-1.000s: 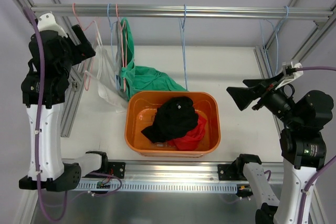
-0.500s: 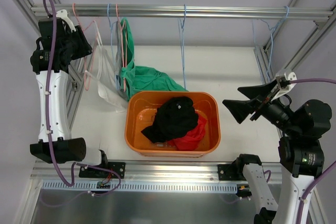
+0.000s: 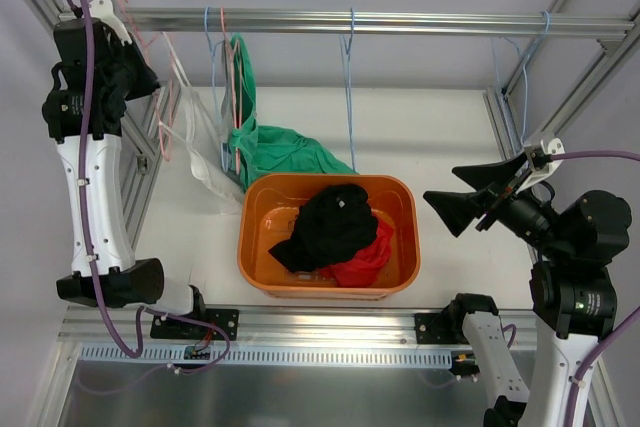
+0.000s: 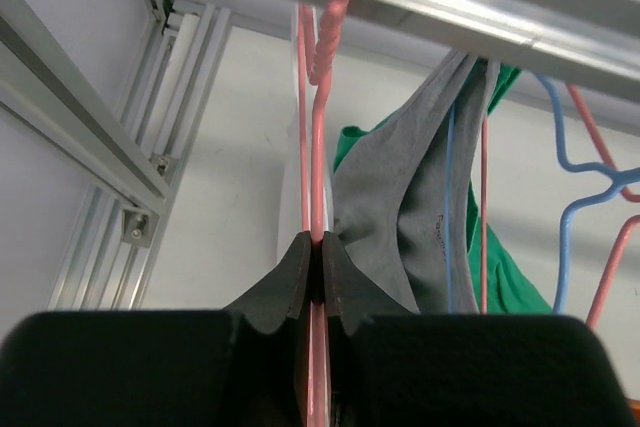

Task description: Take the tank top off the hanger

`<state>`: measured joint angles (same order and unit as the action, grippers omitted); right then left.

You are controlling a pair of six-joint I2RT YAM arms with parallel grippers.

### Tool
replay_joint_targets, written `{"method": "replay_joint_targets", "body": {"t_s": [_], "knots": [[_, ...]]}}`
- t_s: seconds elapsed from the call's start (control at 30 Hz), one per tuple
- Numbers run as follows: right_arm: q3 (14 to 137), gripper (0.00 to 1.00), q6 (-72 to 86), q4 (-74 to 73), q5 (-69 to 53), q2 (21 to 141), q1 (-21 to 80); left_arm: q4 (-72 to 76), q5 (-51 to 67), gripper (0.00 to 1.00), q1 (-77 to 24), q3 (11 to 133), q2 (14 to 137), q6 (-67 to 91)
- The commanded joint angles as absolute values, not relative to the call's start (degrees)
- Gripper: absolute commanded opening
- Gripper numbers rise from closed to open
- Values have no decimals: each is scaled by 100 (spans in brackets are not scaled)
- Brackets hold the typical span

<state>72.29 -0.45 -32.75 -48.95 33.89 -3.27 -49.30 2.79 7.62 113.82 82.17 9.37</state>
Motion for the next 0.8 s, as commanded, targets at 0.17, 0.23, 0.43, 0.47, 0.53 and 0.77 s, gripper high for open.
{"method": "replay_joint_targets", "body": {"t_s": [0.17, 0.23, 0.43, 0.47, 0.53, 0.77], "knots": [[7304, 99, -62, -2918, -5080, 3489, -281, -4755, 105, 0, 809, 12155, 8139, 914], [7339, 100, -53, -2883, -5106, 3524, -281, -4755, 88, 0, 809, 12085, 7999, 932], [7453, 100, 237, -2558, -5370, 3753, -229, -4746, 35, 0, 809, 11436, 7366, 923], [7479, 99, 290, -2514, -5396, 3857, -220, -4746, -104, 0, 800, 11356, 7226, 932], [7550, 100, 316, -2470, -5405, 3928, -211, -4711, -158, 0, 809, 11198, 7120, 923], [7506, 99, 369, -2338, -5440, 3990, -185, -4676, -202, 0, 809, 11479, 7225, 800]]}}
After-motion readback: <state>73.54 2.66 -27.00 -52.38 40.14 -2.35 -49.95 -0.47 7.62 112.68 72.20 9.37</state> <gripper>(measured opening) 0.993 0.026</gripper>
